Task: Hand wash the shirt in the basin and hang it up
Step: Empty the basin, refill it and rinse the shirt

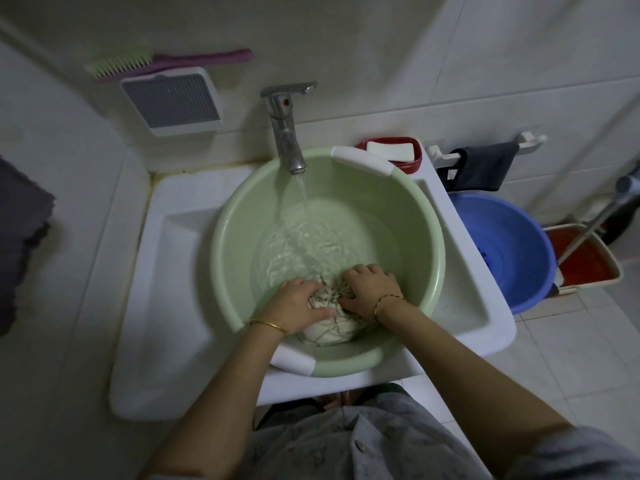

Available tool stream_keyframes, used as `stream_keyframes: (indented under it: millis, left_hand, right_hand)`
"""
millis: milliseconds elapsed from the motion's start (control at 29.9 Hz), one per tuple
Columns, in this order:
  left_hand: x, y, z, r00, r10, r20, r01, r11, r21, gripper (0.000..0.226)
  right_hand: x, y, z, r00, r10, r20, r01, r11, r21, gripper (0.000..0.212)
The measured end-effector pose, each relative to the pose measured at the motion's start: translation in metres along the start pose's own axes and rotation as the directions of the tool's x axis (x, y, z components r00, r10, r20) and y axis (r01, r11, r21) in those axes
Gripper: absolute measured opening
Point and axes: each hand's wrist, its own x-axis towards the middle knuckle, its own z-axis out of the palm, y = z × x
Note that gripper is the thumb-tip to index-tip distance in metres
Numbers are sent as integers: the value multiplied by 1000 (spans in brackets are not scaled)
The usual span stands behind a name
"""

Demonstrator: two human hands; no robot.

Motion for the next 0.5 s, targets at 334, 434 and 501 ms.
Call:
stream_keyframes:
  millis: [334,434,501]
  left_hand:
    - [0,0,0,1000,-14,2,14,1000,-4,63]
    - [0,0,0,1000,-10,3,10,1000,-19,66]
    - [0,-1,1,1000,-14,1,14,1000,-14,62]
  right_hand:
    - [0,0,0,1000,-6,-4,6,1000,1,52]
    - [0,0,0,1000,-8,-2,8,1000,2,52]
    - [0,1,0,1000,-8,-3,8,1000,1,51]
